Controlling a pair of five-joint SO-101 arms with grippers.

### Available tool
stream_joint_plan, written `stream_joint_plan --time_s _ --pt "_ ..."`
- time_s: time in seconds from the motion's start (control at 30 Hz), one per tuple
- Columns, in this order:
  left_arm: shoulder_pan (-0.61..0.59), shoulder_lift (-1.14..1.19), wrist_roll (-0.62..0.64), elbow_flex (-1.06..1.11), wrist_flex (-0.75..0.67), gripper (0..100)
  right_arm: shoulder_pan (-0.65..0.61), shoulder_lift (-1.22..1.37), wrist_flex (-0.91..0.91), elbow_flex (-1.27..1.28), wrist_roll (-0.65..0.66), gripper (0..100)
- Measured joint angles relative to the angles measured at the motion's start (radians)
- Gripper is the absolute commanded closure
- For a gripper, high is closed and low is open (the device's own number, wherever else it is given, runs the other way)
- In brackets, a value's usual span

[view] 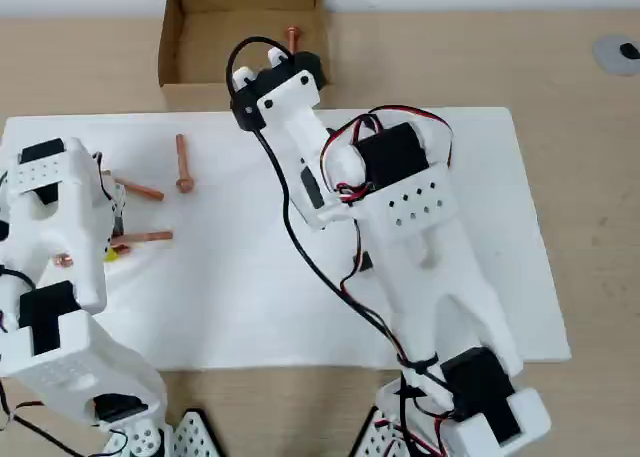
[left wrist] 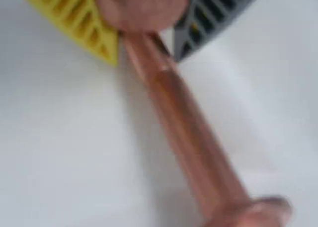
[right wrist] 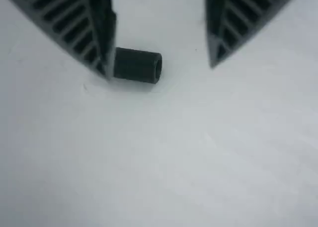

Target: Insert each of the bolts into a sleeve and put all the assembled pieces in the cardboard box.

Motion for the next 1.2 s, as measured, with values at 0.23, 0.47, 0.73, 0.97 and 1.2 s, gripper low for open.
stream_joint_plan --time_s 0.23,0.47,0.73,0.97,1.2 --pt "0.038 -0.002 -0.195 -0.127 0.069 99 0.0 0.0 0.0 0.0 0.0 83.6" --pt "0.127 -0.002 -0.324 -0.25 0.184 99 0.0 0.0 0.0 0.0 0.0 83.6" --pt "0.14 -0.002 -0.411 -0.258 0.23 99 0.0 0.0 0.0 0.0 0.0 83.6" --pt "0.141 -0.014 -0.637 -0.258 0.238 99 0.0 0.0 -0.006 0.0 0.0 83.6" --pt "0.141 -0.244 -0.761 -0.258 0.238 99 0.046 0.0 -0.04 0.003 0.0 83.6"
